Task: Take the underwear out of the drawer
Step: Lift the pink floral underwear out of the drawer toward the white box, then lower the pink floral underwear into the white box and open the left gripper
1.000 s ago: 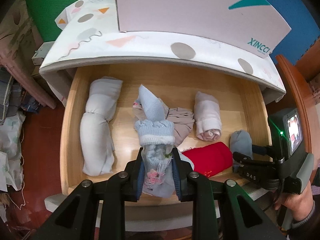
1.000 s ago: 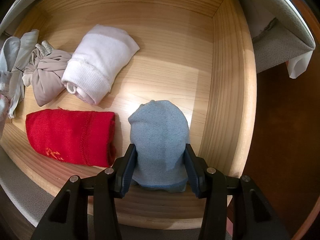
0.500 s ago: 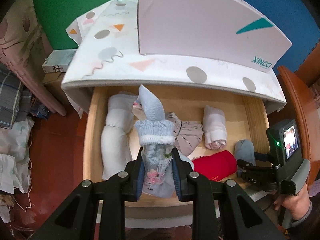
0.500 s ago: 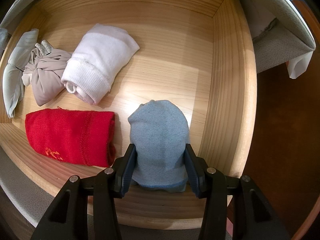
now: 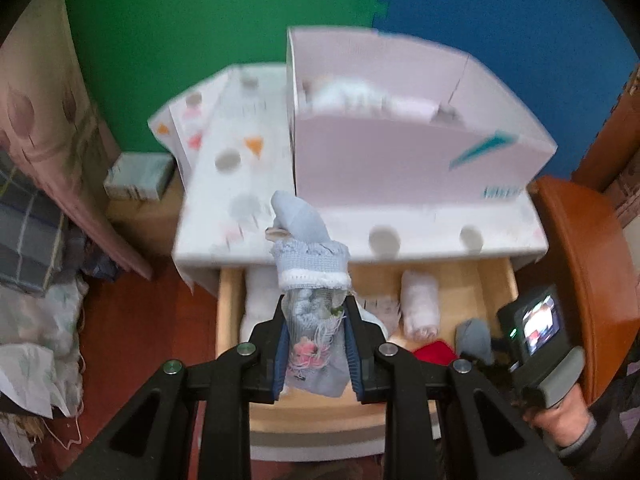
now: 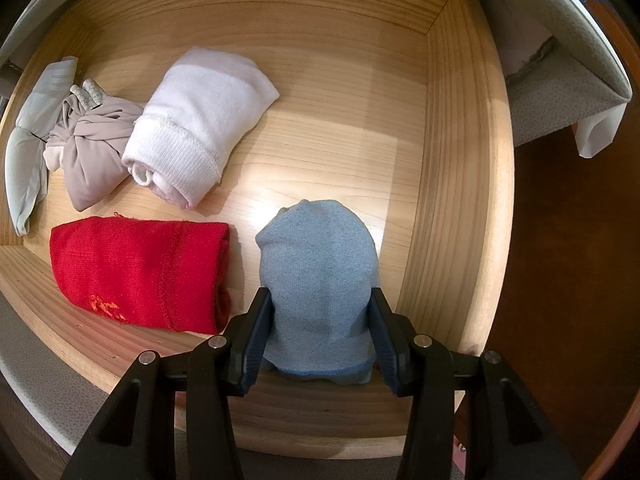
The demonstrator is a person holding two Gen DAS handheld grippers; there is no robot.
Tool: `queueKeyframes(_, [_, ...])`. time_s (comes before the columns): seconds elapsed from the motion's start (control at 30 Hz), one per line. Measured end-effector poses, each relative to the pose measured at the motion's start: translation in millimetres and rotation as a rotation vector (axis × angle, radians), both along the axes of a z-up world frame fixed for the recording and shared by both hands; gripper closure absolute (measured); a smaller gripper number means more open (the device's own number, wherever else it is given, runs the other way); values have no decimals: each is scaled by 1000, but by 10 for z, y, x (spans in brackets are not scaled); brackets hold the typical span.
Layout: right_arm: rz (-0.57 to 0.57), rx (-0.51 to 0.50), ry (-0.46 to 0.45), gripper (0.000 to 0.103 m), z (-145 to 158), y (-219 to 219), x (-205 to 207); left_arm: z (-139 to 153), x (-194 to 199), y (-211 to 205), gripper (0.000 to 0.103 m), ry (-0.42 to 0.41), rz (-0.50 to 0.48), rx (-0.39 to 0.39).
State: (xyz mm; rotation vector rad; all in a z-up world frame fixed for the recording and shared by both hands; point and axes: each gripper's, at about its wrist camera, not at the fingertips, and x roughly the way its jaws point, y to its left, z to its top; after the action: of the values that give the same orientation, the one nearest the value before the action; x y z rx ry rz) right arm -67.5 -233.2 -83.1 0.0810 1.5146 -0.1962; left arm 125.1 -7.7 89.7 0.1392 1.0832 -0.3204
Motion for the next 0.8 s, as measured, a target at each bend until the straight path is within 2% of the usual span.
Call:
queueKeyframes(0.3, [0, 1, -1, 58, -26, -15, -39, 878, 371, -211, 79, -152, -30, -24])
queueKeyframes(0.43, [0, 3, -2, 58, -22, -34, -50, 1104, 621, -389, 79, -194, -50, -36])
queueKeyframes(0.63, [0, 6, -4, 58, -18, -100, -78, 1080, 1040, -614, 79, -193, -50, -38])
queueKeyframes(0.8, [1, 4, -2, 58, 10, -72, -56, 760, 1301, -807, 79, -156, -59, 9])
